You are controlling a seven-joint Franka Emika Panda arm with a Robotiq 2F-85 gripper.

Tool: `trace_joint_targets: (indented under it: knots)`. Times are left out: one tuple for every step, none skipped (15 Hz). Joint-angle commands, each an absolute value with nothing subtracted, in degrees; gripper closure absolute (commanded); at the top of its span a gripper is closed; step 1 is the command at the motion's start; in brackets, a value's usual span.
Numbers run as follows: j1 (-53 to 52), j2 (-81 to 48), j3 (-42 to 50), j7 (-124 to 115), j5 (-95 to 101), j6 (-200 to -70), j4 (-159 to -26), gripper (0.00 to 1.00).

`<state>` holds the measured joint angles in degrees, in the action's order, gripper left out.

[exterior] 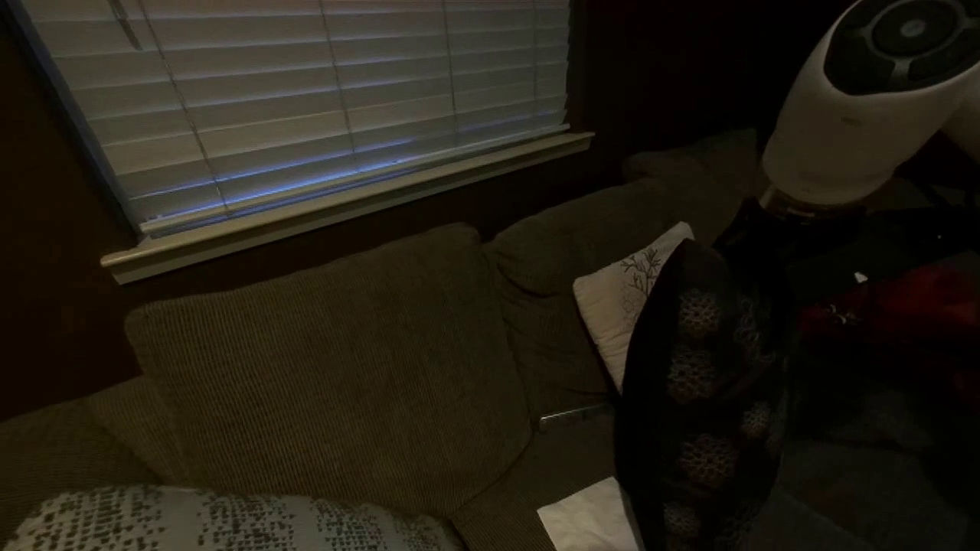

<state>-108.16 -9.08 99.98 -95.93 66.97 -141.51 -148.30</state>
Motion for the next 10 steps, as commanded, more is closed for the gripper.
trace_joint_targets:
  knots:
    - [-110.2, -14.5, 106.1, -95.0, 69.7, -146.9, -148.3, 0.99]
    - [-110.3, -15.1, 107.3, -94.5, 69.6, -148.2, -148.6, 0.99]
    - [-110.3, -15.5, 108.3, -94.1, 69.5, -149.1, -148.9, 0.99]
    - [-110.3, -15.8, 109.2, -93.4, 69.0, -149.5, -149.2, 0.99]
    - [-110.2, -16.1, 109.9, -93.0, 68.9, -149.8, -149.6, 0.99]
    - [-110.0, -16.3, 110.5, -92.6, 68.9, -149.8, -149.8, 0.99]
    - [-109.8, -16.5, 111.0, -92.3, 69.0, -149.7, -150.1, 0.99]
    - [-109.4, -16.4, 111.3, -92.2, 69.2, -149.4, -150.2, 0.99]
    - [-109.2, -16.2, 111.7, -91.8, 69.3, -149.3, -150.3, 0.99]
    - [-108.7, -15.9, 112.1, -91.8, 69.6, -149.2, -150.5, 0.99]
